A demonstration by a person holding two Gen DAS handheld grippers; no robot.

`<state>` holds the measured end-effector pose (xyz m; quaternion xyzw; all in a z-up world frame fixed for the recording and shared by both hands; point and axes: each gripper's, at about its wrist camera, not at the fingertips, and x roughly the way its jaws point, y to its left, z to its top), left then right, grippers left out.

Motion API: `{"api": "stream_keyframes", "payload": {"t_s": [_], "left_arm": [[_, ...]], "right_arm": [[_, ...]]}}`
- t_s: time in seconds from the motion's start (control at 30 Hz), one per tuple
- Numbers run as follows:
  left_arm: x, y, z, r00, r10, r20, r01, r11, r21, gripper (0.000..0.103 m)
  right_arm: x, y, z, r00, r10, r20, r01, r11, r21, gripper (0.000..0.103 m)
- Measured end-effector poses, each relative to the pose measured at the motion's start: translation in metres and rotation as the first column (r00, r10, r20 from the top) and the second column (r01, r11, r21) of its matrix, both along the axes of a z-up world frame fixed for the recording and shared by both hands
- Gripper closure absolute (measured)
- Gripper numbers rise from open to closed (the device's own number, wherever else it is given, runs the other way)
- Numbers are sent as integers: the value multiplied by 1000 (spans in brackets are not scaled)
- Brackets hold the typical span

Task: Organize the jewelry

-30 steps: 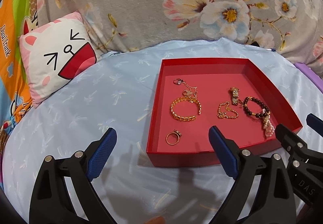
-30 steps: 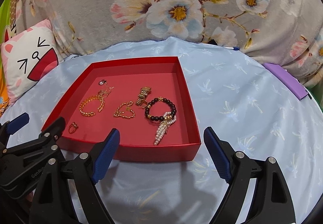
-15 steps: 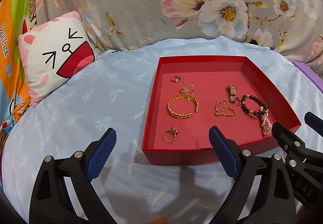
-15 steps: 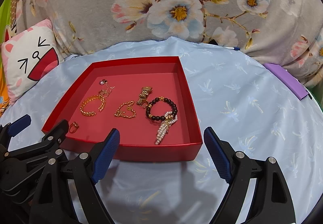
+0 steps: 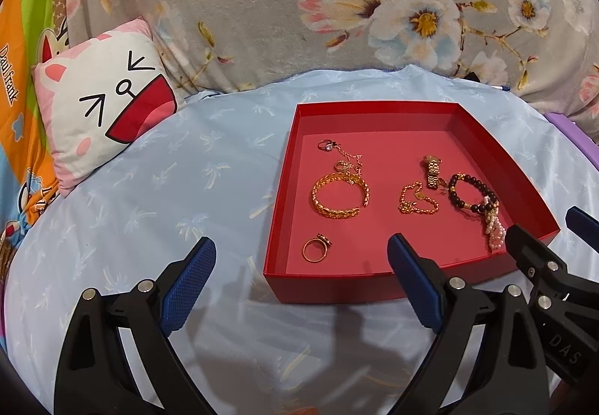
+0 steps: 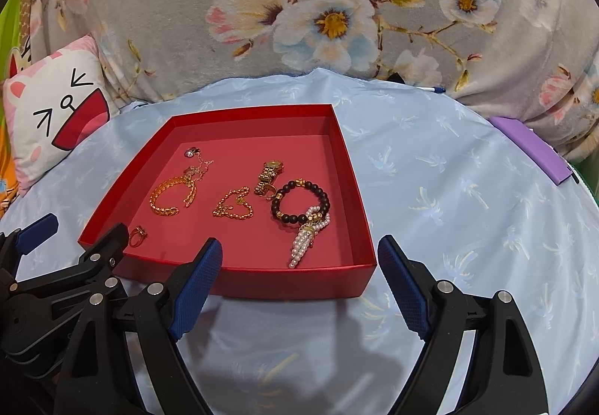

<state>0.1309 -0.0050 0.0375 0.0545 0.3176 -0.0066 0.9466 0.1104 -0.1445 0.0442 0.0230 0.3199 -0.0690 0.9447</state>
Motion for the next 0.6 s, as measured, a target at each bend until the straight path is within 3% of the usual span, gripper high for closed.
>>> {"api": "stream_keyframes", "payload": {"t_s": [0.6], "left_arm": [[-1, 1, 2, 1000, 2, 4, -2, 1000, -9, 13]], "right_arm": [[0, 0, 2, 1000, -20, 15, 20, 1000, 5, 17]]}}
